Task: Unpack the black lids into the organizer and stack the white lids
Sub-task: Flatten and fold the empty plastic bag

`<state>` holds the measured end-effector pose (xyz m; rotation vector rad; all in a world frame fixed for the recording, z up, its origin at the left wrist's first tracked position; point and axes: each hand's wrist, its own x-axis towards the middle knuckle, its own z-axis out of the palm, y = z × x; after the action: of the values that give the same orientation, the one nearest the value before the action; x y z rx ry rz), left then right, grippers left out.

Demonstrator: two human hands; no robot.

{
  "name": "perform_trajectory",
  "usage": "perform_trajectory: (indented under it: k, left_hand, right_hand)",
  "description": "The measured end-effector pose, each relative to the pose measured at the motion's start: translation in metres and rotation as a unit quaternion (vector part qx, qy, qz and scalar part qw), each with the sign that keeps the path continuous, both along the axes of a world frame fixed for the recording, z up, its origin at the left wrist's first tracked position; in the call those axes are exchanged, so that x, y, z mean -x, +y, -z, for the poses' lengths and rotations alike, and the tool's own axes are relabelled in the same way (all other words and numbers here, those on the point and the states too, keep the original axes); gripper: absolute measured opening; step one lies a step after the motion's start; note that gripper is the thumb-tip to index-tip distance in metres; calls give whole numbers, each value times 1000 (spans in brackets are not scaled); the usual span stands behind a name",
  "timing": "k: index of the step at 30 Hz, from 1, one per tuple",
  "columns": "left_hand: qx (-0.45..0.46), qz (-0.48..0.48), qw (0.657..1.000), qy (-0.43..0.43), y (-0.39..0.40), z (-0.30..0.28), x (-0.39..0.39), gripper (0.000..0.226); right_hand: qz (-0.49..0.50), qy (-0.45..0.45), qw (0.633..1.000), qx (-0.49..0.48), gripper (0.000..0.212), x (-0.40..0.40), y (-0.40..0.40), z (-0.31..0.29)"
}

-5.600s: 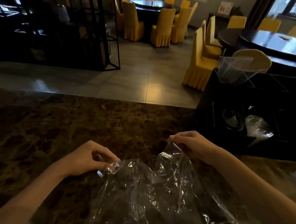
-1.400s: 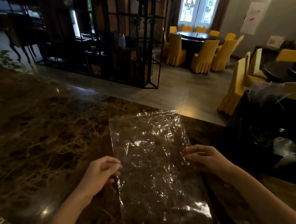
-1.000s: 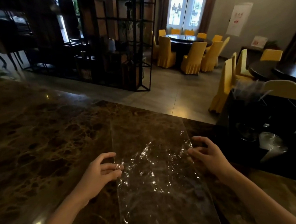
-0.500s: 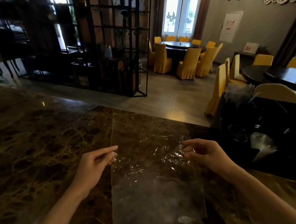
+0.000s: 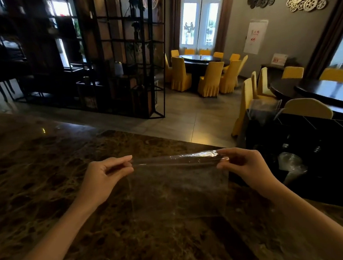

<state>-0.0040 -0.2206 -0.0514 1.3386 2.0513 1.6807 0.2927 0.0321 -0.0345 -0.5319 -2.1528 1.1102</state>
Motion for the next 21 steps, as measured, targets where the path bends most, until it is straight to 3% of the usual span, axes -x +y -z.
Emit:
perform_trajectory:
  k: [4,9,15,21]
  left_hand:
    - [-7,-2,999,48,3,-11,2,36]
    - [-3,-28,991,130,8,-24,8,18]
    - [-17,-63,975,213,22,-37,9,24]
    - [-65,-32,961,266,5,-10,1,24]
  right_hand:
    - [10,-5,999,-47,36,-3,0,-6]
    - [51,0,991,-121,23,-2,6,-11]
    - [73,-8,981,-181,12,7,19,-17]
    - [63,-18,966,-251,20,-7,10,4]
